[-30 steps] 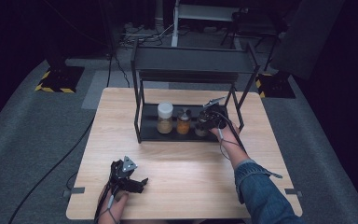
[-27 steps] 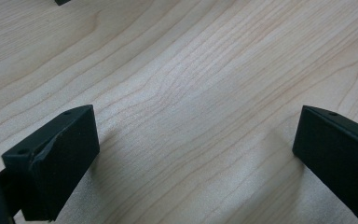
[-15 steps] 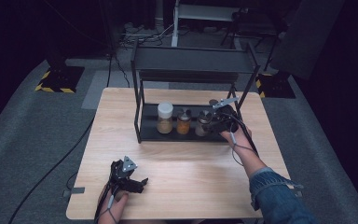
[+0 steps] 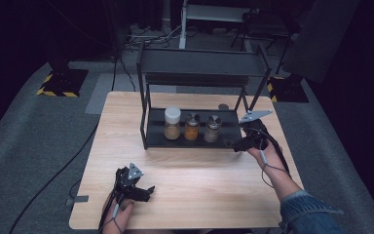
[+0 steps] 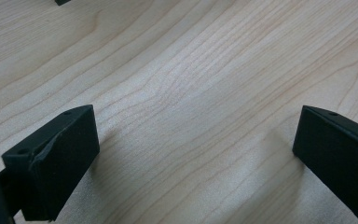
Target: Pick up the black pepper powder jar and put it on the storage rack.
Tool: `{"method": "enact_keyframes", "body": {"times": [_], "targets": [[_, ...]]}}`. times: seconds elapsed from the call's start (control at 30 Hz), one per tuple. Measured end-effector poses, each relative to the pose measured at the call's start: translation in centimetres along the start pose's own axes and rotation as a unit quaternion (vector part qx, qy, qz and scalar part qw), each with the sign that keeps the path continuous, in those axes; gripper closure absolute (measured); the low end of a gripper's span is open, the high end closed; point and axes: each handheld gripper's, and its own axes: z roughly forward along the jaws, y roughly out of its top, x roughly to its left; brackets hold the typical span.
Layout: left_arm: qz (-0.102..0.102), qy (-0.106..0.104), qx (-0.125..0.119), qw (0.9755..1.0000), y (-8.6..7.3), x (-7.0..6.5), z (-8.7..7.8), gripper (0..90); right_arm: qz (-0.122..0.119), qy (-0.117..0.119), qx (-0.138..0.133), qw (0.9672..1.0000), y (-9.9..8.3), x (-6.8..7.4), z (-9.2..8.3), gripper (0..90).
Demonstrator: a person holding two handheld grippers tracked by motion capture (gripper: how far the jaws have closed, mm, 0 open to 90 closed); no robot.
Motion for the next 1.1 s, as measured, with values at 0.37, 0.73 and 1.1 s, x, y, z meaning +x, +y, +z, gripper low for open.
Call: {"method": "enact_keyframes", "body": {"times": [0.37, 0.73, 1.1], "targets": [[0.0, 0.0, 0.0, 1.0, 0.0, 0.0, 0.0, 0.0, 0.002, 0.008, -0.003, 1.0, -2.6, 0.6, -1.9, 3.7], [0.0, 0.0, 0.0, 1.0, 0.0, 0.0, 0.0, 0.0, 0.01, 0.013, -0.004, 0.9999, -4.7, 1.1, -2.4, 3.7], [0.0, 0.0, 0.0, 1.0, 0.0, 0.0, 0.0, 0.0, 0.031, 0.015, 0.008, 0.9994, -8.1, 1.0, -0.8, 3.7]]}}
